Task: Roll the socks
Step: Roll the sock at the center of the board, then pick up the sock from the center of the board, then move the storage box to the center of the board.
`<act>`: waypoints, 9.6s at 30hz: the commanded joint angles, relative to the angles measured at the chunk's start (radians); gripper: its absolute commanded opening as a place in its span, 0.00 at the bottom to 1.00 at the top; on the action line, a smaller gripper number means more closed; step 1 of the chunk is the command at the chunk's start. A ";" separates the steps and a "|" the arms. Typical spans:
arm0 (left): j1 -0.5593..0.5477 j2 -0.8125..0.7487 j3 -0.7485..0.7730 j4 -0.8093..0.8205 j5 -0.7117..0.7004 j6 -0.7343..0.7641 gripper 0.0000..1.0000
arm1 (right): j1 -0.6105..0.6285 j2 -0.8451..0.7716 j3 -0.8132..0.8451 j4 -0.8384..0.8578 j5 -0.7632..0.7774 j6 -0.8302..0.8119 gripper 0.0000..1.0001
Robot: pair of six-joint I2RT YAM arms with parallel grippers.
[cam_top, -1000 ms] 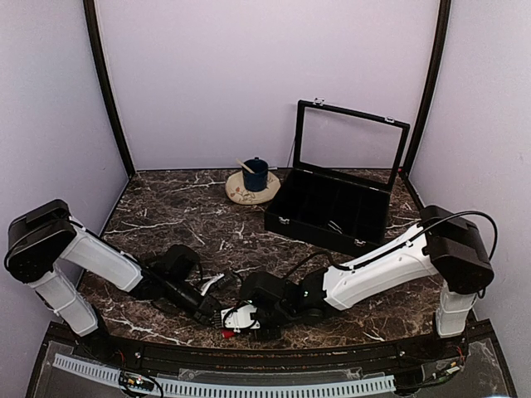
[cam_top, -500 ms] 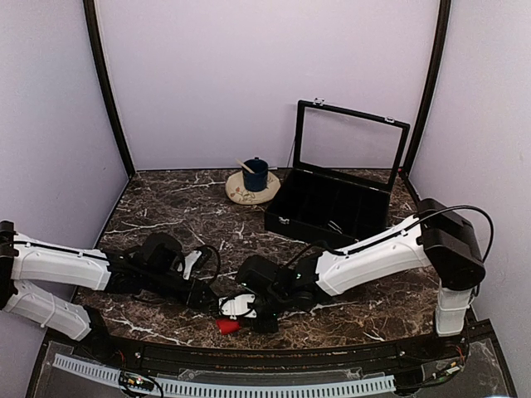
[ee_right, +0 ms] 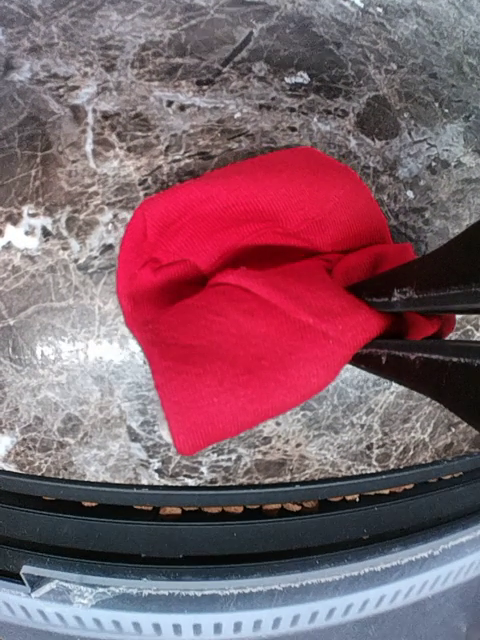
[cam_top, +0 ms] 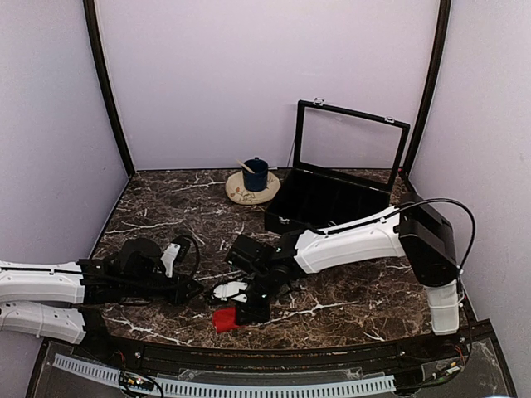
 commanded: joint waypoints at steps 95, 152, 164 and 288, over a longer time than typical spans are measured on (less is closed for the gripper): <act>-0.534 0.714 0.389 0.023 -0.461 0.774 0.36 | -0.243 0.264 0.203 -0.523 -0.497 0.230 0.00; -0.395 0.762 0.449 -0.164 -0.028 0.560 0.00 | -0.317 0.038 -0.062 -0.239 -0.385 0.383 0.38; -0.284 0.756 0.489 -0.191 0.168 0.461 0.00 | -0.369 -0.106 -0.158 -0.071 -0.242 0.493 0.38; 0.056 1.481 1.814 -0.795 -0.127 0.543 0.00 | -0.665 -0.179 -0.207 0.061 0.515 0.575 0.35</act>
